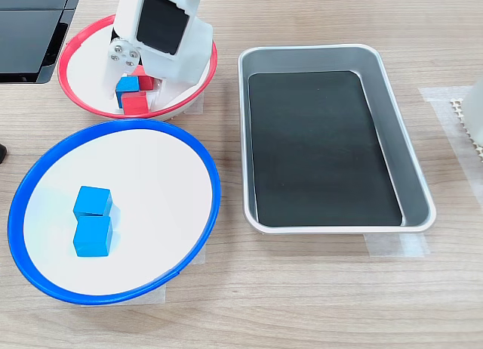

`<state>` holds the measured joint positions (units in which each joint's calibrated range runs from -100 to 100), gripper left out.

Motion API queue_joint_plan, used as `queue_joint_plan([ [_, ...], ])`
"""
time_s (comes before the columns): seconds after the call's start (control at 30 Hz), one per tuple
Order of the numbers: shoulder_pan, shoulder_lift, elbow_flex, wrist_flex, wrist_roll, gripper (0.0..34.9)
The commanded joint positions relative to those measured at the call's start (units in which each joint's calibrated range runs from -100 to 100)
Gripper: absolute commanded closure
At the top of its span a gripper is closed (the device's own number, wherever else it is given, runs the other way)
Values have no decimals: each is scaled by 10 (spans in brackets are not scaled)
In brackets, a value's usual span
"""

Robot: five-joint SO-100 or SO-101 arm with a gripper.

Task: Relocate any blue block in the red dish to the blue dish, correcting any misplacements.

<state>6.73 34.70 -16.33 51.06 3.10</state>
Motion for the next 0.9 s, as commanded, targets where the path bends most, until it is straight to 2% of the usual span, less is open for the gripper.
queue_joint_plan([
  [0.0, 3, -2, -22, 8, -7, 202],
  [0.43, 33, 15, -56, -9, 1, 200],
  [0.7, 18, 15, -46, -34, 2, 204],
  [0.87, 9, 17, -42, -42, 2, 218],
])
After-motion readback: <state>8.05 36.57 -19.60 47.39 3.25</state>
